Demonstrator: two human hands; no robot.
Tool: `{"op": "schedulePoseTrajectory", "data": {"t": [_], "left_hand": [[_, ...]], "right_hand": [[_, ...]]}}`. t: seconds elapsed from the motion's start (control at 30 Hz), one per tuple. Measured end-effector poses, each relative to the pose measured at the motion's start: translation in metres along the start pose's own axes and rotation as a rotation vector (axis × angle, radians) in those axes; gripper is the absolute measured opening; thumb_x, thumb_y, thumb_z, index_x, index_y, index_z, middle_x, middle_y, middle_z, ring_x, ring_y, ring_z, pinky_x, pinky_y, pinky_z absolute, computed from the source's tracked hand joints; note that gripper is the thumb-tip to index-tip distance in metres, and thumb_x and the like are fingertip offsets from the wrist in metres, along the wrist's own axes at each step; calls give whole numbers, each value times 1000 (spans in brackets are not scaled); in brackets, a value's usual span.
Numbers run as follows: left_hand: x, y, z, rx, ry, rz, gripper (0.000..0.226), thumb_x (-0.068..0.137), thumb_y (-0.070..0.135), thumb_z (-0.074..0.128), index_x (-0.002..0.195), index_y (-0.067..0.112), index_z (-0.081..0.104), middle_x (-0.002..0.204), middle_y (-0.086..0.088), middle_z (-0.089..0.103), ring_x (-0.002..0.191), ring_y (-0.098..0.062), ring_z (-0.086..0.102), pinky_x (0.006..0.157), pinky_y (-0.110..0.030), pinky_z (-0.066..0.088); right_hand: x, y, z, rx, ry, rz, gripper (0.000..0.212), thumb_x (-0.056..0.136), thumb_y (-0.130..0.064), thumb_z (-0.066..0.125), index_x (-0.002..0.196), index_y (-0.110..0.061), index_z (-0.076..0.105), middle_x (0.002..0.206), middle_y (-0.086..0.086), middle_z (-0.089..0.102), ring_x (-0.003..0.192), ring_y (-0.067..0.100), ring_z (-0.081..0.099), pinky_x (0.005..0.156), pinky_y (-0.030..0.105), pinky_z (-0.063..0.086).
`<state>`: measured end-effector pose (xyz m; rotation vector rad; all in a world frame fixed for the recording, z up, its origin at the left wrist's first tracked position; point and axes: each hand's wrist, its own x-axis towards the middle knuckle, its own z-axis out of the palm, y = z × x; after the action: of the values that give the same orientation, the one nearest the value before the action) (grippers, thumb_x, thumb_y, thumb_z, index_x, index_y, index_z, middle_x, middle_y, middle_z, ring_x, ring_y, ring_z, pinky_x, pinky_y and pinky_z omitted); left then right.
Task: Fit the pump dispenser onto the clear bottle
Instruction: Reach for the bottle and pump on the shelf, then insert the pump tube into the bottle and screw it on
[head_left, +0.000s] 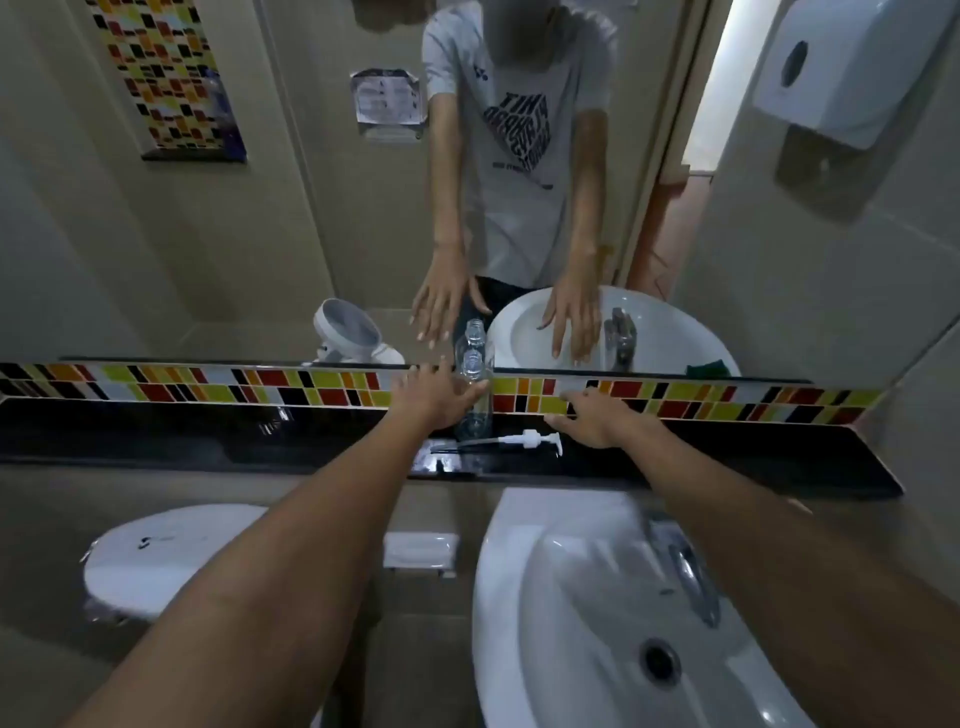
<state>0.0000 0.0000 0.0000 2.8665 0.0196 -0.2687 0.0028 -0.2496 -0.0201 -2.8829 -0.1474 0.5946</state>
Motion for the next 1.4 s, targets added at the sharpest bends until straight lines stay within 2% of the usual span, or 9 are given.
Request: {"op": "schedulePoseTrajectory", "data": {"t": [0.13,0.2,0.3,0.63,0.8,0.87,0.97,1.27,1.4], "left_hand": [[13,-1,23,-83,68,57,104,88,84,39,167,19,16,174,-13,24,153,-36,39,123,-63,26],[19,2,34,-131,123,62,106,83,87,40,163,20,25,166,-12,39,142,-35,53,115,-63,41],[23,4,45,-220,219,59,83,88,74,54,148,17,44,144,-10,57,124,-30,65,102,-57,54],[30,4,45,-409,204,-28,74,84,58,76,141,18,51,135,-4,64,119,-25,66,100,-53,55],[27,6,40,-442,171,-48,72,82,54,79,139,18,53,132,-2,67,117,-24,67,99,-53,55],[25,6,38,-454,158,-52,73,82,53,80,139,18,53,131,-2,68,117,-24,67,99,-52,55],[25,5,36,-475,129,-52,74,79,54,82,139,19,54,130,-2,71,116,-25,69,97,-53,56],[25,3,32,-611,65,-22,65,81,36,86,137,16,61,115,0,72,104,-20,66,101,-51,55],[21,3,34,-743,29,6,63,83,17,85,141,8,61,119,-5,74,108,-17,68,92,-31,56]], "right_hand": [[18,4,30,6,-32,7,70,105,-55,45,162,-18,31,164,20,35,150,40,37,120,55,34],[28,5,43,25,-26,7,67,104,-53,49,161,-21,33,160,19,39,148,40,40,118,56,35],[37,5,56,31,-16,-14,67,103,-53,52,161,-27,33,161,17,38,147,41,39,117,57,34],[47,1,80,125,131,-48,45,96,-44,68,139,-30,61,144,8,50,135,30,44,106,40,30],[41,14,72,275,48,-90,39,88,-43,78,123,-26,71,131,5,57,127,28,52,106,42,39],[36,21,62,419,24,-100,39,84,-40,84,117,-19,74,119,5,66,114,26,64,92,34,52],[26,28,41,545,-23,-81,37,83,-38,86,112,-18,76,109,0,71,96,17,69,74,26,52],[4,31,-19,930,114,-151,32,86,-22,84,115,-9,78,109,9,81,105,26,77,93,34,61],[-3,21,-43,1003,204,-196,33,88,-22,81,116,-5,77,109,9,82,108,26,77,91,28,61]]}}
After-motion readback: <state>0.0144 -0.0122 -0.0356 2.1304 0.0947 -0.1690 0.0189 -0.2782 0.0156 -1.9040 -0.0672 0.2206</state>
